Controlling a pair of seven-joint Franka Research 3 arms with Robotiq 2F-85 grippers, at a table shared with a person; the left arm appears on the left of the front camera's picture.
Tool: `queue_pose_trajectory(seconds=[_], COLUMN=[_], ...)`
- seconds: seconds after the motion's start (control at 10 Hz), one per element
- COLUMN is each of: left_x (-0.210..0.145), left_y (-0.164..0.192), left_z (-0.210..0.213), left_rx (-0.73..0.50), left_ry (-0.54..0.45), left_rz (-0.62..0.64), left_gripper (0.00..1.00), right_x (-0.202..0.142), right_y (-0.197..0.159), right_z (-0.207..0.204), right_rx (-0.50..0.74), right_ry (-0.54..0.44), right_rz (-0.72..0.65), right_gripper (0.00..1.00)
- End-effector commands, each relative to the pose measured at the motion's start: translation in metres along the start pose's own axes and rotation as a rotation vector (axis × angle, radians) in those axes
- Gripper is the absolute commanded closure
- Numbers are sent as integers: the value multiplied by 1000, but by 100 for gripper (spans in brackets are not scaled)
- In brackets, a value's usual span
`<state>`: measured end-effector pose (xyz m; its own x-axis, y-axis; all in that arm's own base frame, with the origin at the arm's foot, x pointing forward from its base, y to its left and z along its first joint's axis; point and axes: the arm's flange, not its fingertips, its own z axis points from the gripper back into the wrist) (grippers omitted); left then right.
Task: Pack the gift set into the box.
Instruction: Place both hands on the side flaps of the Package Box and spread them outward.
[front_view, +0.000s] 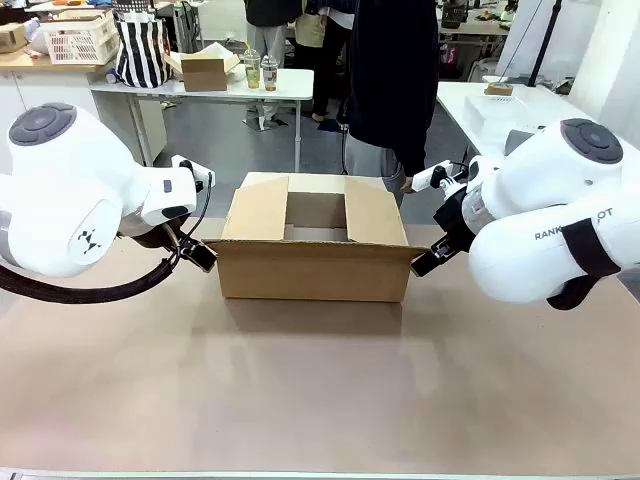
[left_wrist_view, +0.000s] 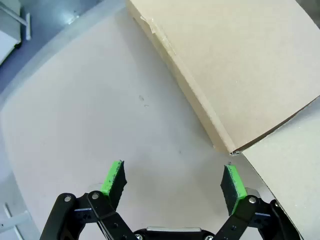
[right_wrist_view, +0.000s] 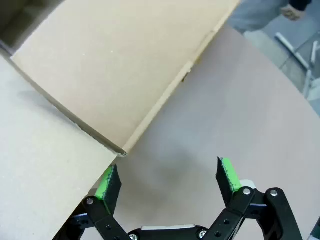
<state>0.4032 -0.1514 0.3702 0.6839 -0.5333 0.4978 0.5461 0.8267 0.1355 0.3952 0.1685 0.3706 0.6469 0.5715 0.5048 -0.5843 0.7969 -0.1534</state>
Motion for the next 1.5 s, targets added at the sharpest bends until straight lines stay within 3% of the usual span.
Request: queue_pose_trajectory(seconds=[0.0, 1.2, 1.3, 1.4], left_x=[0, 0, -15, -28], left_y=[0, 0, 2, -1], left_z=[0, 0, 10, 24], left_rx=[0, 0, -90, -114], left_ry=[-1, 0, 252, 402], left_rz=[0, 0, -90, -164], left_gripper=[0, 0, 0, 0], right_x=[0, 0, -6, -12], right_y=[0, 0, -3, -5], right_z=[0, 0, 11, 31], right_rx=[0, 0, 15, -20], right_ry=[0, 0, 327, 473], right_rz=[0, 1, -12, 7], right_gripper=[0, 0, 0, 0])
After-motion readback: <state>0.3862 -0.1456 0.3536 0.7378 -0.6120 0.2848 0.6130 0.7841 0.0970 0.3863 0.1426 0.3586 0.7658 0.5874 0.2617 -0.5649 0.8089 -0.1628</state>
